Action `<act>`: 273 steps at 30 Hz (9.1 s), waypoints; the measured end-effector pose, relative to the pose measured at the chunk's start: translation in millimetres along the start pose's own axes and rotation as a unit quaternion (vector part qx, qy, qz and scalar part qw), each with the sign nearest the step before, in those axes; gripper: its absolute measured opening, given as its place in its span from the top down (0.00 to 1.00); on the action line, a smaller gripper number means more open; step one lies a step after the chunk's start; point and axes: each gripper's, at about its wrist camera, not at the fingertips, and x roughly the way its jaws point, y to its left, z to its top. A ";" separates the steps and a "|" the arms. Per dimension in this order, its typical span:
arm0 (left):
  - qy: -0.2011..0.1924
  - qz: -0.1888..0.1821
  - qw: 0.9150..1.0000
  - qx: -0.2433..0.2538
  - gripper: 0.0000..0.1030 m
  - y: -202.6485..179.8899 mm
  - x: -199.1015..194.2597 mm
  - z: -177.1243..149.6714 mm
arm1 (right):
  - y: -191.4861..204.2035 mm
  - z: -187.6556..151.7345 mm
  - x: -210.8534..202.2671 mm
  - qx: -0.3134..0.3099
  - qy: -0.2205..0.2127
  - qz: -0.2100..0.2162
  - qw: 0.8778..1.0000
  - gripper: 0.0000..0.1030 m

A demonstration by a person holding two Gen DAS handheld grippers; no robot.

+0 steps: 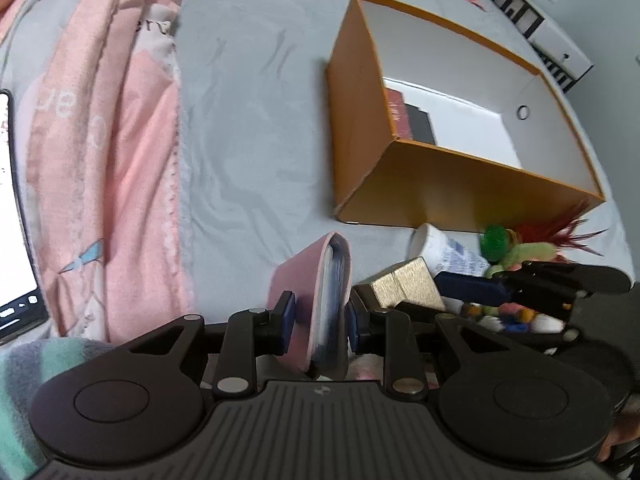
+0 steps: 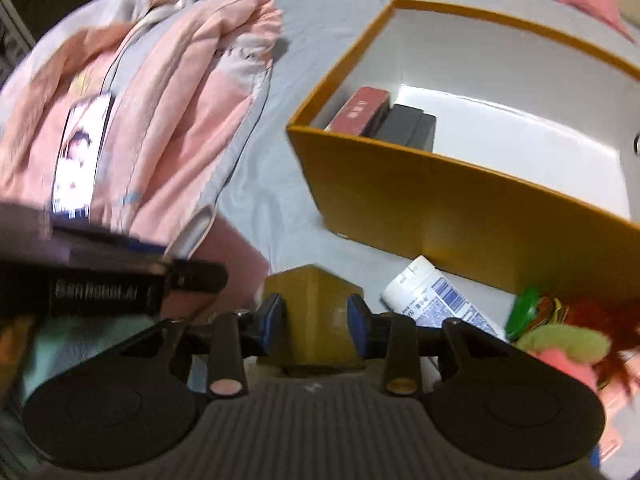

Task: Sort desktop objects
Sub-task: 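Lift the pink notebook with left tool while right tool lifts the gold box, then carry the notebook and gold box over the orange box and lower them inside, then open both tools to release the items in the orange box and withdraw, then reach the left tool to the white knitted bunny while right tool reaches the fox plush, then grasp the white bunny with left tool while right tool grasps the fox plush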

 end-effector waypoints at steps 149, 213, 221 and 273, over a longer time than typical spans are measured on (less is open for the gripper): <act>-0.089 -0.036 0.987 0.131 0.70 -65.9 -24.0 -16.8 | -63.5 -51.3 -95.5 0.039 -0.159 -0.112 0.980 0.77; 0.010 -0.025 0.996 0.086 0.51 -60.4 -1.6 -35.1 | -54.1 -63.0 -76.0 0.036 -0.052 -0.106 0.992 0.87; 0.028 -0.023 0.999 -0.020 0.50 -53.3 2.5 -20.6 | -57.6 -75.4 -83.9 0.055 -0.058 -0.104 0.991 0.86; -0.027 -0.011 0.963 0.266 0.71 -109.3 8.7 -70.2 | -113.2 -94.9 -54.8 0.328 -0.028 -0.062 0.942 0.51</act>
